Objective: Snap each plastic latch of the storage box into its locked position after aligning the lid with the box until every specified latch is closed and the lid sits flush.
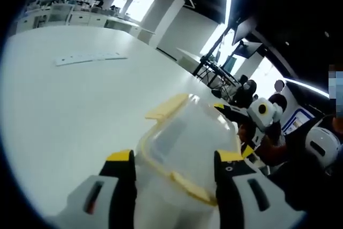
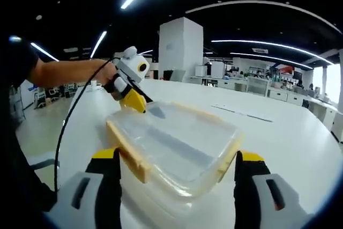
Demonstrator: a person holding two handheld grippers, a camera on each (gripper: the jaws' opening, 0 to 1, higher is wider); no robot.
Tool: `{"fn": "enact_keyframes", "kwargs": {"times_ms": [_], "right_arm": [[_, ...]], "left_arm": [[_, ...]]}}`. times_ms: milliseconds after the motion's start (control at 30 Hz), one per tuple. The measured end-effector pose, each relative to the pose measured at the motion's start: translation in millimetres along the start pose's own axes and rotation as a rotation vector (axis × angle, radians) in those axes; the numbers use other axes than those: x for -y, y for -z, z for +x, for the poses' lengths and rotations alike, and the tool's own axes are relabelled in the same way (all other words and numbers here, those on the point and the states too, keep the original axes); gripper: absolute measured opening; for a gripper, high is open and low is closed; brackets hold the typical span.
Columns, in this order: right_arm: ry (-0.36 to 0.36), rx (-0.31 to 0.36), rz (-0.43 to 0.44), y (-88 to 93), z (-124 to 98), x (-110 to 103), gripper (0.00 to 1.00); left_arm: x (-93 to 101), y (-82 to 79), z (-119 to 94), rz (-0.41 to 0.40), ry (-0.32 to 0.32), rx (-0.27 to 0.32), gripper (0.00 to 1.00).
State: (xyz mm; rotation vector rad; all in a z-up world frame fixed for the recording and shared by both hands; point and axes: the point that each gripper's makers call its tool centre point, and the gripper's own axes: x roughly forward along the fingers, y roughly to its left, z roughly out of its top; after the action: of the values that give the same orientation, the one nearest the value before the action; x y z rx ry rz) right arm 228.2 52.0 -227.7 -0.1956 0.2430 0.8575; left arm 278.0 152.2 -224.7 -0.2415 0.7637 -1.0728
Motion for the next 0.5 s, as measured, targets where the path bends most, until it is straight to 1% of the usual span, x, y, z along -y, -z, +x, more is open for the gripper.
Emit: {"fn": "enact_keyframes", "kwargs": {"times_ms": [300, 500], "right_arm": [[0.026, 0.015, 0.011, -1.5, -2.7, -0.6, 0.82], [0.037, 0.002, 0.014, -2.6, -3.0, -0.2, 0.79]], "left_arm": [[0.5, 0.9, 0.2, 0.004, 0.002, -0.006, 0.57], [1.0, 1.1, -0.2, -0.002, -0.001, -0.009, 0.56]]}}
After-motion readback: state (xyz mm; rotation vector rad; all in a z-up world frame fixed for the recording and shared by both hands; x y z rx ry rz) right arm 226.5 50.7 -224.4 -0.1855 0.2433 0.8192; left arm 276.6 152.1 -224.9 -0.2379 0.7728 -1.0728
